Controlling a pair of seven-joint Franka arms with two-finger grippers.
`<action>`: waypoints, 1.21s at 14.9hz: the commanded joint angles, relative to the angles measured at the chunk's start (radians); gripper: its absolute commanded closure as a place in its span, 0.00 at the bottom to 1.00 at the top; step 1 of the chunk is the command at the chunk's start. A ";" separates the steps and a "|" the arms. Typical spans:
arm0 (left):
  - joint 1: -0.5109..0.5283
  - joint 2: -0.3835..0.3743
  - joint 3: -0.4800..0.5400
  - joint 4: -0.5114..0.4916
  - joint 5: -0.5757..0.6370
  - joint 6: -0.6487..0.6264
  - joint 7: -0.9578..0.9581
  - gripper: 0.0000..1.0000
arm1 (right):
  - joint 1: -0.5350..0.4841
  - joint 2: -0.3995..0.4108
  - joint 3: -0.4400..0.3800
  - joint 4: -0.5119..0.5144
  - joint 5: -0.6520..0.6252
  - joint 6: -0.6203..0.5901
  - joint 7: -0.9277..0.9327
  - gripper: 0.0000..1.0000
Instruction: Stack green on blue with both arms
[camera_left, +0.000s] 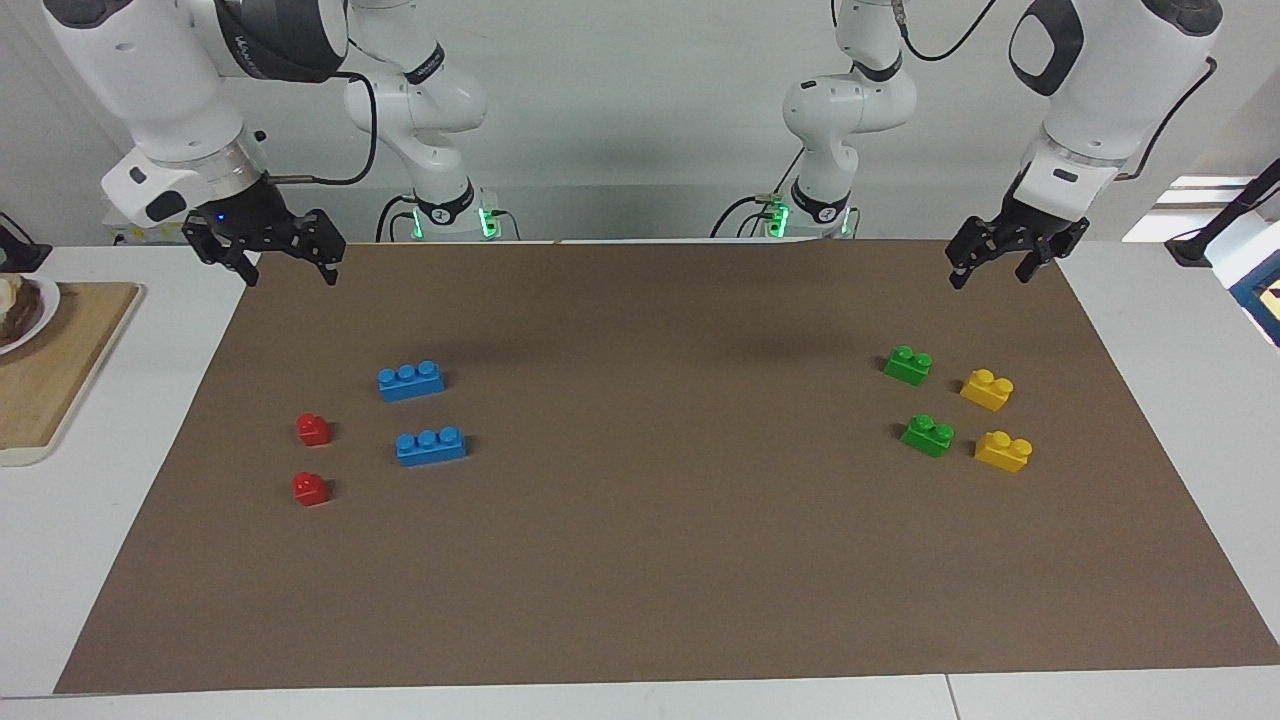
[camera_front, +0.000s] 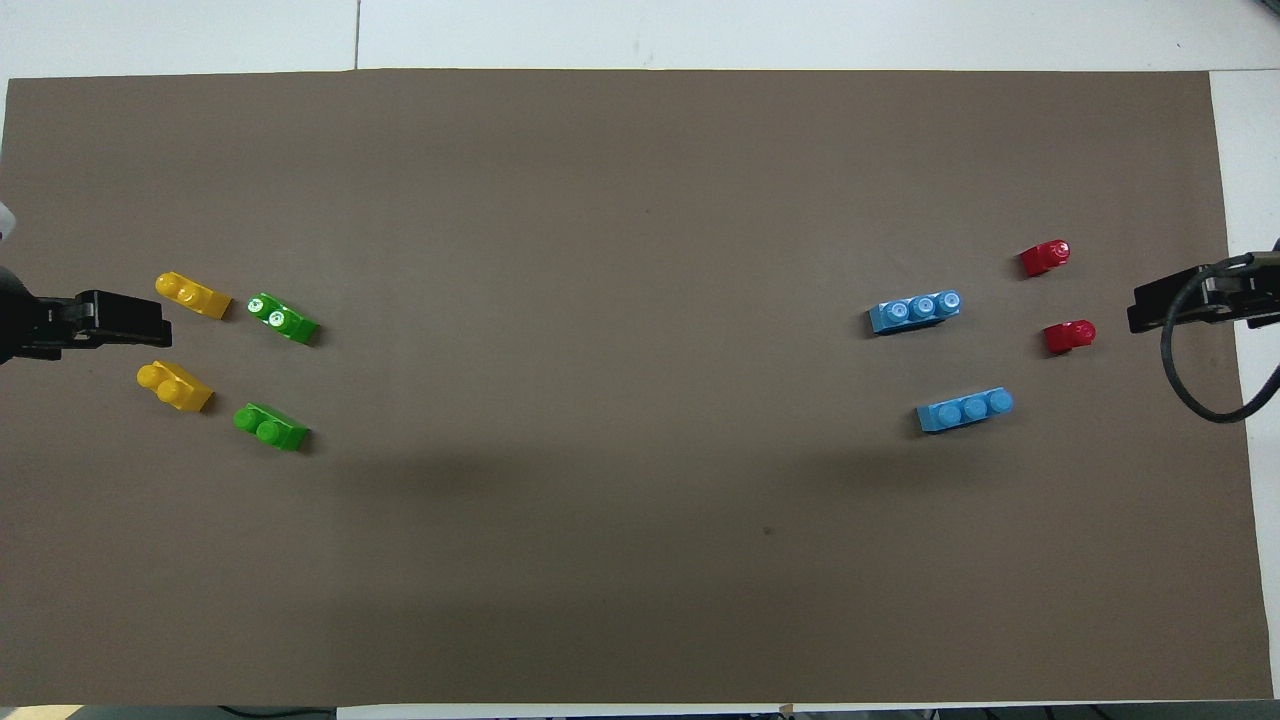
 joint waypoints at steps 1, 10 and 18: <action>-0.005 -0.008 0.004 0.008 -0.008 -0.011 -0.006 0.00 | -0.008 -0.027 -0.002 -0.039 0.017 0.012 0.020 0.00; 0.001 -0.008 0.004 0.006 -0.008 -0.017 -0.019 0.00 | -0.037 -0.029 -0.013 -0.053 0.034 0.070 0.149 0.05; -0.005 -0.025 0.002 -0.114 -0.008 0.105 -0.550 0.00 | -0.037 0.017 -0.007 -0.158 0.191 0.223 0.933 0.12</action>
